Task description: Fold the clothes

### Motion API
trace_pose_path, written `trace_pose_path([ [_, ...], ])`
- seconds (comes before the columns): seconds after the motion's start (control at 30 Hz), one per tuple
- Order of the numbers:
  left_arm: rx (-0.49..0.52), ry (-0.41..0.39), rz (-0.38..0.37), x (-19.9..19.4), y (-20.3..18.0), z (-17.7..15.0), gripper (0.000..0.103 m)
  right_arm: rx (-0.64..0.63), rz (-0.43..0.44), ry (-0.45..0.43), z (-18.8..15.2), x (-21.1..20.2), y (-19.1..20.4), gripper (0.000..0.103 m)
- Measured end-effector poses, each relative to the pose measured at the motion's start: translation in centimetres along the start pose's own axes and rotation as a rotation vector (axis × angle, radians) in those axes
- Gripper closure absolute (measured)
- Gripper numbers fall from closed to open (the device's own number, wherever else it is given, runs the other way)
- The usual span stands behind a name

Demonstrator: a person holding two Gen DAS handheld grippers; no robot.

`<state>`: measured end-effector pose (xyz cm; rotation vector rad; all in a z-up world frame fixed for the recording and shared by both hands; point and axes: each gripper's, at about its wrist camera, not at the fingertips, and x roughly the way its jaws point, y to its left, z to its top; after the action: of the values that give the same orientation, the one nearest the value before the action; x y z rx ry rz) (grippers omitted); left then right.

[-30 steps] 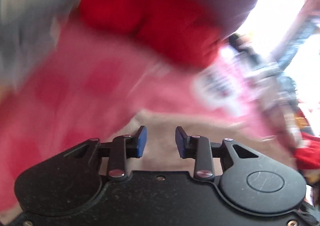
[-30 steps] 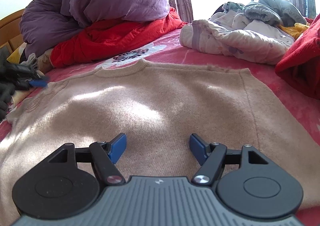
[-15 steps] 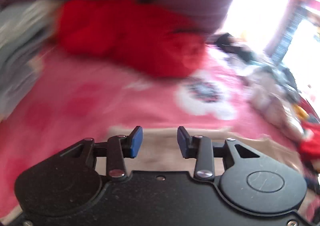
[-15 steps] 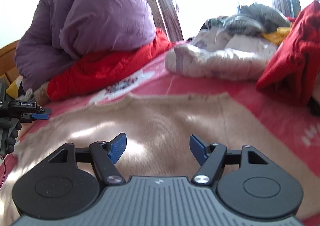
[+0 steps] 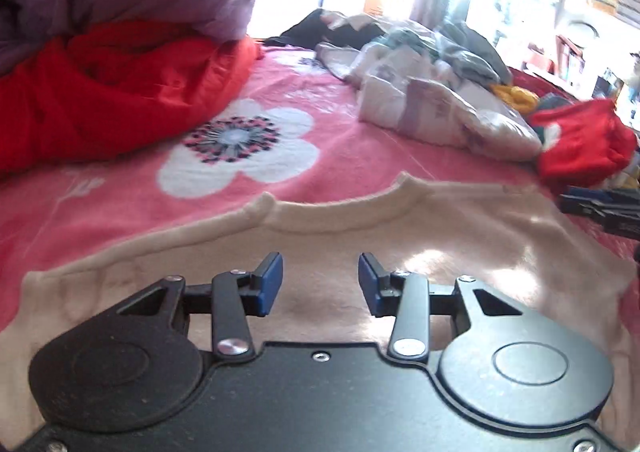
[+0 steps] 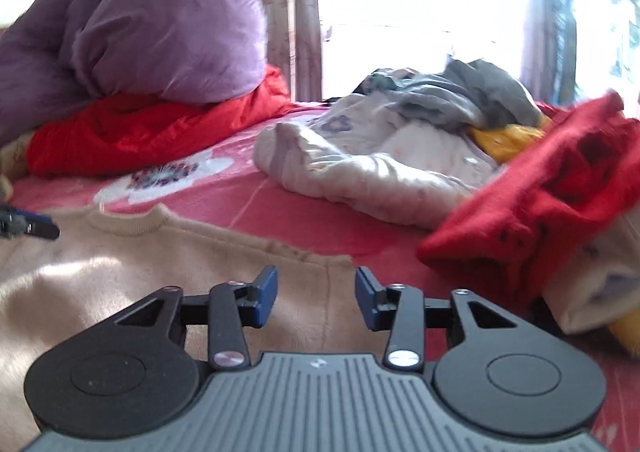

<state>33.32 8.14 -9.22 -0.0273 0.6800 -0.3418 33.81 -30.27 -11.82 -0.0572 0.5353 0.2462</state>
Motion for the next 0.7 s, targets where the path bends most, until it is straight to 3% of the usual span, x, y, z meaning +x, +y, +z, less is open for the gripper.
trace_pose_path([
  [0.1, -0.005, 0.035, 0.025, 1.3, 0.3, -0.5, 0.062, -0.161, -0.114, 0.180, -0.9, 5.1, 1.2, 0.079],
  [0.2, -0.040, 0.016, -0.002, 0.5, 0.9, -0.3, 0.062, -0.173, -0.107, 0.173, 0.1, 5.1, 1.2, 0.077],
  [0.3, -0.074, 0.004, -0.013, 0.7, 1.5, 0.1, 0.062, -0.070, 0.035, 0.173, 2.1, 4.5, 0.8, 0.078],
  [0.4, -0.093, -0.002, 0.000, 0.8, 2.1, 0.1, 0.062, -0.140, -0.021, 0.188, 2.7, 7.1, 1.7, 0.079],
  [0.47, -0.105, -0.004, 0.019, 0.5, 2.9, 0.2, 0.062, -0.067, -0.018, 0.239, 2.5, 10.0, 0.2, 0.079],
  [0.57, -0.155, -0.023, 0.036, -0.1, 4.7, 0.4, 0.062, 0.081, 0.009, 0.249, 3.5, 9.8, -1.4, 0.080],
  [0.7, -0.186, -0.051, 0.045, -0.2, 6.6, 0.8, 0.062, 0.007, -0.020, 0.188, 4.8, 7.6, 1.8, 0.077],
])
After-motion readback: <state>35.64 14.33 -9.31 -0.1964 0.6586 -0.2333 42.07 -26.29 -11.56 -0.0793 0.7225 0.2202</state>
